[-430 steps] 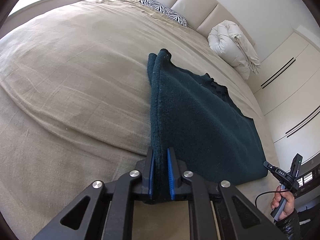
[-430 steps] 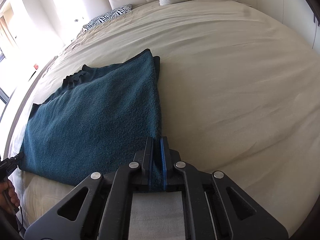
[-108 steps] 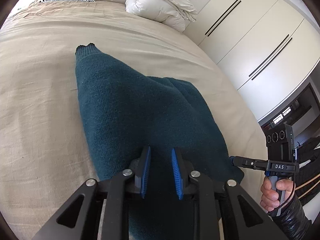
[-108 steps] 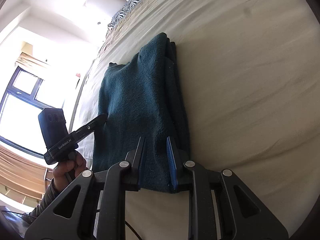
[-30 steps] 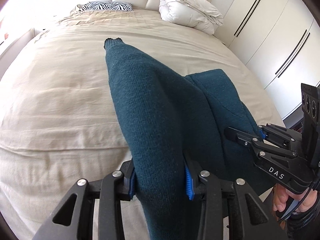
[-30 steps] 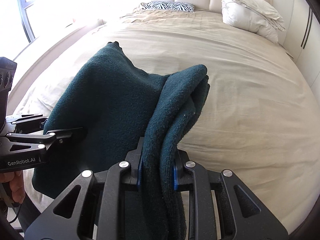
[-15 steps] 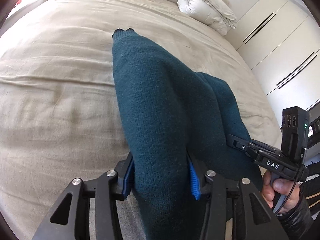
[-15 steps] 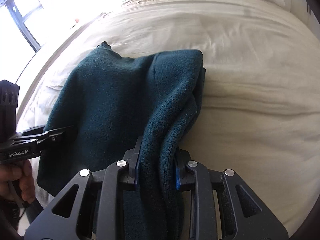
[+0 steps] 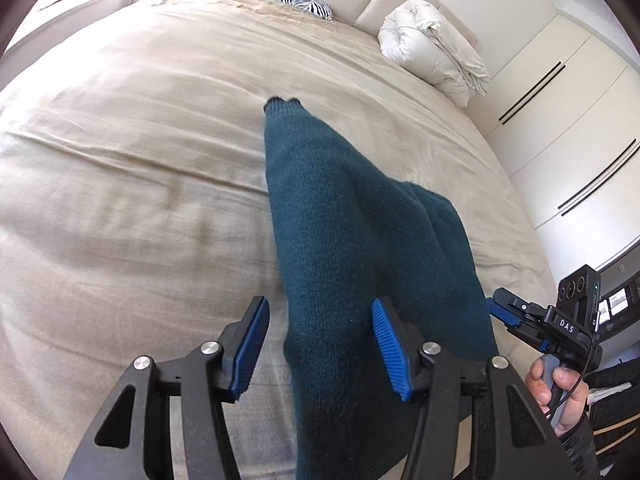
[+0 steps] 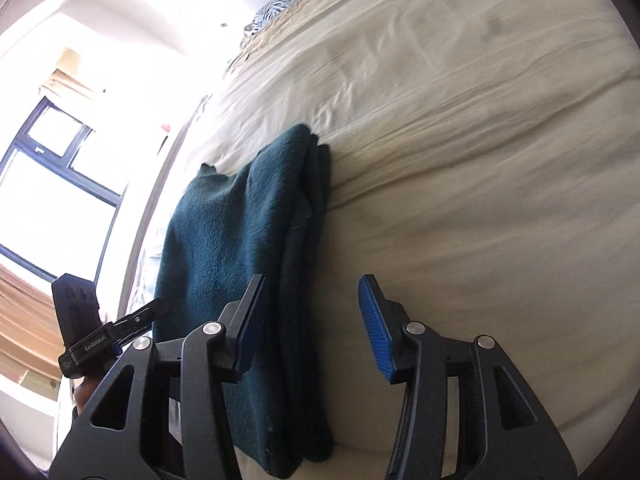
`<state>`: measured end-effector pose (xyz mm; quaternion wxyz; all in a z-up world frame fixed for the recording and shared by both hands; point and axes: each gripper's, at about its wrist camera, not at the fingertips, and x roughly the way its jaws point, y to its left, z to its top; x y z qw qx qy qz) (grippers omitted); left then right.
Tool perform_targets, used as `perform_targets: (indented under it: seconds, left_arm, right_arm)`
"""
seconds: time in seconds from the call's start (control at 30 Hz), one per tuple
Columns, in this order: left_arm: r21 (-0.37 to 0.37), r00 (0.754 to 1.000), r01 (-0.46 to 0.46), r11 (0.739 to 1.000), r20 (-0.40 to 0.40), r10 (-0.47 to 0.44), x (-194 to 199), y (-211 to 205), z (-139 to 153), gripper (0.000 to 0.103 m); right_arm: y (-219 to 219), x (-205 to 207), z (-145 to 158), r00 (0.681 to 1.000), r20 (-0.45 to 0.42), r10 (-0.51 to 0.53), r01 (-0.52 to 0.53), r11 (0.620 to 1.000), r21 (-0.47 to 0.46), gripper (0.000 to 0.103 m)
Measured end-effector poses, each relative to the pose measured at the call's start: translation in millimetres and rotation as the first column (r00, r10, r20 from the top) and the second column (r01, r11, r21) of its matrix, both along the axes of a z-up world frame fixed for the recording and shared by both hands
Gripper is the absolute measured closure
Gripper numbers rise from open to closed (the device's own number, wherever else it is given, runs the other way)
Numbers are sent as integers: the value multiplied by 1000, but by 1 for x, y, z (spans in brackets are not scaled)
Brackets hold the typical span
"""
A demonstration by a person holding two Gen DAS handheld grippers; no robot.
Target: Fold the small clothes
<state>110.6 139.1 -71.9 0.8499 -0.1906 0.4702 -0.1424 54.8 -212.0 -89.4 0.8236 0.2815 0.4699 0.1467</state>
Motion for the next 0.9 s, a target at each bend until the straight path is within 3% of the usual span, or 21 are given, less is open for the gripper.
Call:
perform_targets:
  seconds: [0.13, 0.23, 0.33, 0.43, 0.6, 0.73, 0.9]
  left_arm:
    - [34, 995, 48, 998, 85, -51, 3, -15, 32, 47]
    - [58, 987, 105, 993, 117, -111, 20, -38, 43, 47]
    - [71, 984, 138, 988, 106, -145, 48, -58, 36, 47]
    - [54, 990, 132, 990, 41, -135, 73, -65, 16, 47]
    - [82, 986, 160, 984, 38, -163, 83, -74, -3, 46]
    - [55, 983, 176, 983, 49, -179, 87, -70, -15, 46]
    - [83, 975, 192, 978, 97, -199, 82, -72, -19, 46]
  right_arm:
    - [-16, -3, 27, 998, 46, -40, 38, 998, 54, 56]
    - [-4, -2, 51, 995, 102, 21, -32, 993, 110, 56]
    - [25, 13, 58, 989, 112, 94, -109, 985, 136, 56]
    - [50, 31, 48, 988, 83, 131, -141, 982, 129, 56]
    - [62, 55, 12, 993, -5, 121, -119, 988, 97, 58]
    - [47, 59, -15, 996, -25, 86, -79, 974, 214, 67]
    - [40, 55, -27, 996, 5, 92, -91, 963, 253, 71]
